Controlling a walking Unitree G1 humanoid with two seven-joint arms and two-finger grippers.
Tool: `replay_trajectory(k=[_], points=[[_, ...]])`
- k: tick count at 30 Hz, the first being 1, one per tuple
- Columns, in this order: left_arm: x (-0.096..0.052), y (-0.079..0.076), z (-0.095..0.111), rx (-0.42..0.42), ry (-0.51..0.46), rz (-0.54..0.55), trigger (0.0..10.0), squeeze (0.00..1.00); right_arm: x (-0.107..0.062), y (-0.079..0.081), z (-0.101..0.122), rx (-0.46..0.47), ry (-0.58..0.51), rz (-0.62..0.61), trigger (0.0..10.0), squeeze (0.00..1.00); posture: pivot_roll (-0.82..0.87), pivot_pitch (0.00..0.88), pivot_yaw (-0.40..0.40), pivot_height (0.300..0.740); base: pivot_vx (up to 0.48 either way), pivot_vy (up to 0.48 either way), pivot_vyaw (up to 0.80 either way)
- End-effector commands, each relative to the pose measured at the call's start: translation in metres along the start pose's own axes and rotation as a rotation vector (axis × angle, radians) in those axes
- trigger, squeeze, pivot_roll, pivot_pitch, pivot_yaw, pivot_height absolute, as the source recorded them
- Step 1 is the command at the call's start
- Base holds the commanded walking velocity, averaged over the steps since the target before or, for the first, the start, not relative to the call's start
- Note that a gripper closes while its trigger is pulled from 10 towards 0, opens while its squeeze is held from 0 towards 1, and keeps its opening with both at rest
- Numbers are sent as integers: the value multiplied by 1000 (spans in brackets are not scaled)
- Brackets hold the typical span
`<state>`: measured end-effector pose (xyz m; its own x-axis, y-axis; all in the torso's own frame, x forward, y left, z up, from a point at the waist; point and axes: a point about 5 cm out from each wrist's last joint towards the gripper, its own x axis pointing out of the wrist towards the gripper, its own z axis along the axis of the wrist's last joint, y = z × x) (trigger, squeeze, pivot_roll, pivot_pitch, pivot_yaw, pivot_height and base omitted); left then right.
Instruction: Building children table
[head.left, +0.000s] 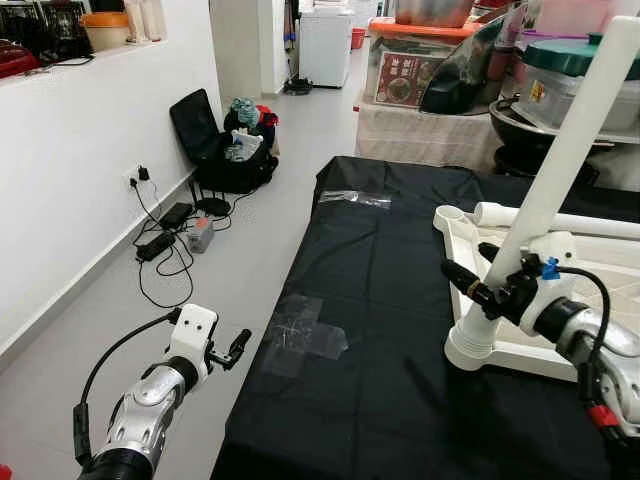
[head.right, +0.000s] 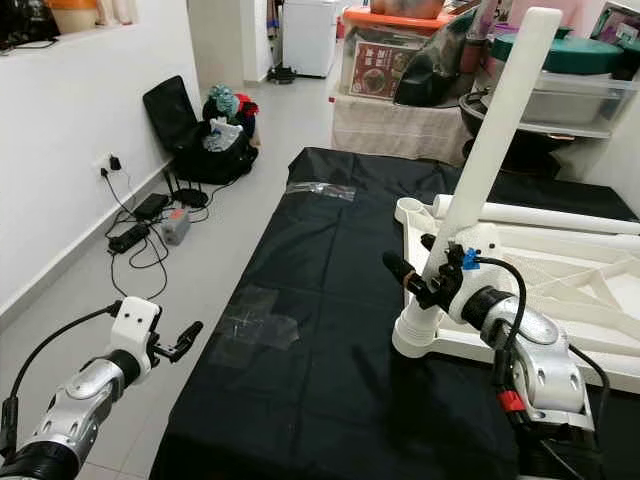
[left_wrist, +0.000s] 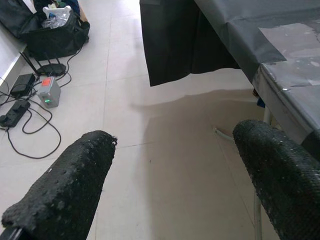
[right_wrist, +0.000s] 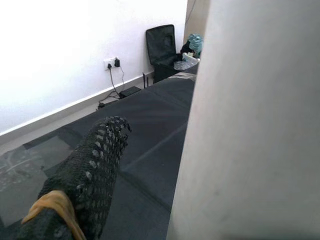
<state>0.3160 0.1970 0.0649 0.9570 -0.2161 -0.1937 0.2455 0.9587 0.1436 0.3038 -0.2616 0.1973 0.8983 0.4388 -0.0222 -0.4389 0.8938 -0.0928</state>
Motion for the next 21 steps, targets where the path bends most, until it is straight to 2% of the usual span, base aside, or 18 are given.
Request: replay_trajectory(k=[1,3,4,5,6,7,8,21], points=[[-2,3,-2,15,9,3,10000,0,3,0,7,-19,-30,47,10000,0,37,0,-52,740,0,0,0],[-2,3,-3,15,10,4,10000,0,4,-2,7,-26,-36,62,10000,0,38,0,-53,740,0,0,0],[-3,3,-3,15,11,5,10000,0,4,-4,7,-30,-39,67,9529,0,40,0,-56,740,0,0,0],[-3,3,-4,14,12,5,10000,0,4,-6,7,-29,-44,67,6275,0,40,0,-56,740,0,0,0],[-3,3,-4,14,12,5,10000,0,4,-6,7,-29,-44,67,6275,0,40,0,-56,740,0,0,0],[-3,2,-4,13,12,6,10000,0,4,-7,6,-28,-47,66,4157,0,40,0,-56,740,0,0,0],[-3,2,-4,12,13,5,10000,0,4,-7,7,-25,-60,66,0,0,40,0,-56,740,0,0,0],[-1,1,-4,15,15,-2,10000,0,1,-9,3,-40,-83,84,0,0,31,0,-46,740,0,0,0]])
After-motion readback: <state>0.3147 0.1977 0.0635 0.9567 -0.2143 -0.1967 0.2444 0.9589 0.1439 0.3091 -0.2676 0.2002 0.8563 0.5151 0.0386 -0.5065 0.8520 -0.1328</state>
